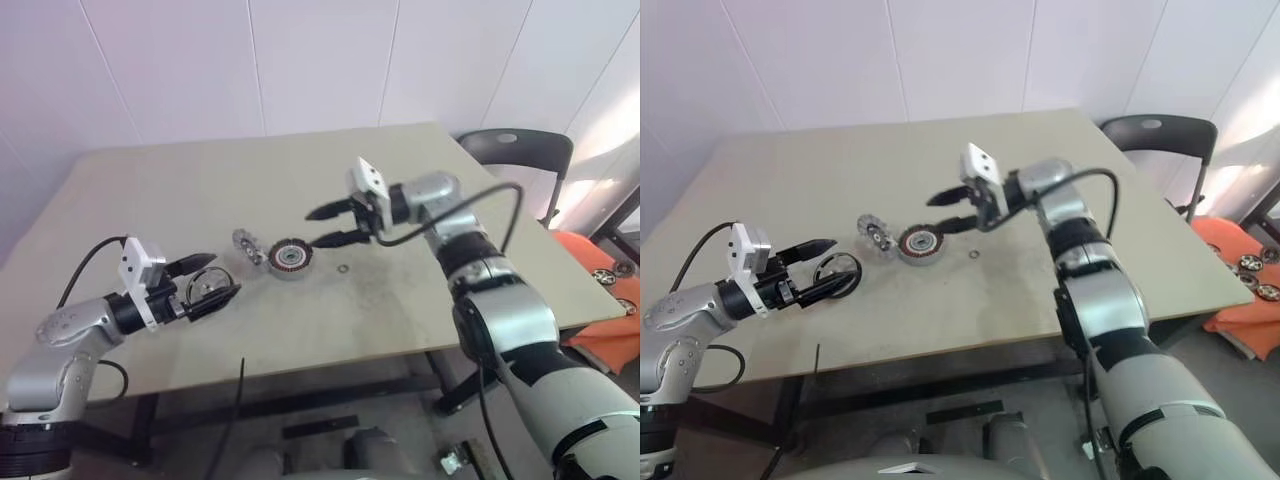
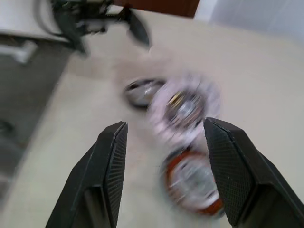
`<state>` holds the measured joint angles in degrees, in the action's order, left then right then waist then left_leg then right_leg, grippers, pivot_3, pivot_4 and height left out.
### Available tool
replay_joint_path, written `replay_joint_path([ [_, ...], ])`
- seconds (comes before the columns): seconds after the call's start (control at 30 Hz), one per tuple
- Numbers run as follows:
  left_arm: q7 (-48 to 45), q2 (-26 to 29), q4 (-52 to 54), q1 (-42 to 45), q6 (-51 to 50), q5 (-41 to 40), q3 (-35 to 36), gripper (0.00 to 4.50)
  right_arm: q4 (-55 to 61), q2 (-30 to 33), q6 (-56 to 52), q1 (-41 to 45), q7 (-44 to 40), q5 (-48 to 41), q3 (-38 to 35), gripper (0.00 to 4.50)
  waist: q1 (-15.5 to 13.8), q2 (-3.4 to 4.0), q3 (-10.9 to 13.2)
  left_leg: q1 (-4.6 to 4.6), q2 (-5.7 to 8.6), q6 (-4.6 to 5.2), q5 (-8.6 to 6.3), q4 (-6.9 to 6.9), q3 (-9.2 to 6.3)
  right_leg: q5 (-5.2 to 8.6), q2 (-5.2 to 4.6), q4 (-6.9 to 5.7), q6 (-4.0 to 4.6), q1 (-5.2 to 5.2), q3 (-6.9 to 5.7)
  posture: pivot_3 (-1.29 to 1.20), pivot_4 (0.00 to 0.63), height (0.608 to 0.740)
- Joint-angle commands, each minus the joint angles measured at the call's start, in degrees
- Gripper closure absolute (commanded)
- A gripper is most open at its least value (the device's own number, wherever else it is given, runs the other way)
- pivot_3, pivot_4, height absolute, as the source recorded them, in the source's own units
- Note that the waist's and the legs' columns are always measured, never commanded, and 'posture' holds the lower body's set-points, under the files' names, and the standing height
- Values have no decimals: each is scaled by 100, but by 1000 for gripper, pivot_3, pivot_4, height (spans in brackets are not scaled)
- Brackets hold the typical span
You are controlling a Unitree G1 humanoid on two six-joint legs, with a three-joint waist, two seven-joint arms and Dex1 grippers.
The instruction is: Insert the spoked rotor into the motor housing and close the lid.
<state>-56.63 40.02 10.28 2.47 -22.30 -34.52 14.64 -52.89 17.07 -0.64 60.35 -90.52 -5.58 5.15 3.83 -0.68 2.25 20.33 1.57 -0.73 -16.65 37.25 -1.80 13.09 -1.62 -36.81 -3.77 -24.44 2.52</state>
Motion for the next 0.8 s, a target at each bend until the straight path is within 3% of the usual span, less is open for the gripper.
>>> replay_joint_path([
  [0.03, -161, 142, 76, 96, -52, -120, 77, 0, 1388, 323, -1152, -573, -100, -568, -111, 1840, 8, 6, 3, 0, 0, 0, 0, 0, 0, 0, 0, 0, 0, -1, 0, 0, 0, 740],
  [0.27, -398, 162, 562, -185, -343, -276, -161, 0, 2076, 572, -1231, -1455, 892, -897, -616, 1840, 9, 7, 4, -9, -2, 1, 0, 3, 4, 0, 8, -13, 0, 0, 3, 0, 0, 740],
  [0.37, -472, 272, 689, -168, -446, -284, -191, 0, 2442, 619, -1158, -1774, 947, -902, -505, 1840, -2, 5, 4, -9, -2, 1, 0, 5, 7, 1, 11, -11, -1, 1, 3, 0, 0, 740],
  [0.53, -695, 624, 568, 19, -500, -255, -168, 0, 2543, 684, -1478, -1510, 935, -1116, -554, 1840, 8, 7, 6, -13, -2, 3, 1, 17, 12, 2, 18, -13, -2, 8, 5, 0, 0, 740],
  [0.8, -713, 676, 948, -138, -660, -479, -49, 0, 2839, 1071, -1970, -1528, 454, -1140, -81, 1840, -4, 5, 5, -12, -4, 3, 1, 13, 14, 3, 17, 2, -4, 13, 5, 0, 0, 740],
])
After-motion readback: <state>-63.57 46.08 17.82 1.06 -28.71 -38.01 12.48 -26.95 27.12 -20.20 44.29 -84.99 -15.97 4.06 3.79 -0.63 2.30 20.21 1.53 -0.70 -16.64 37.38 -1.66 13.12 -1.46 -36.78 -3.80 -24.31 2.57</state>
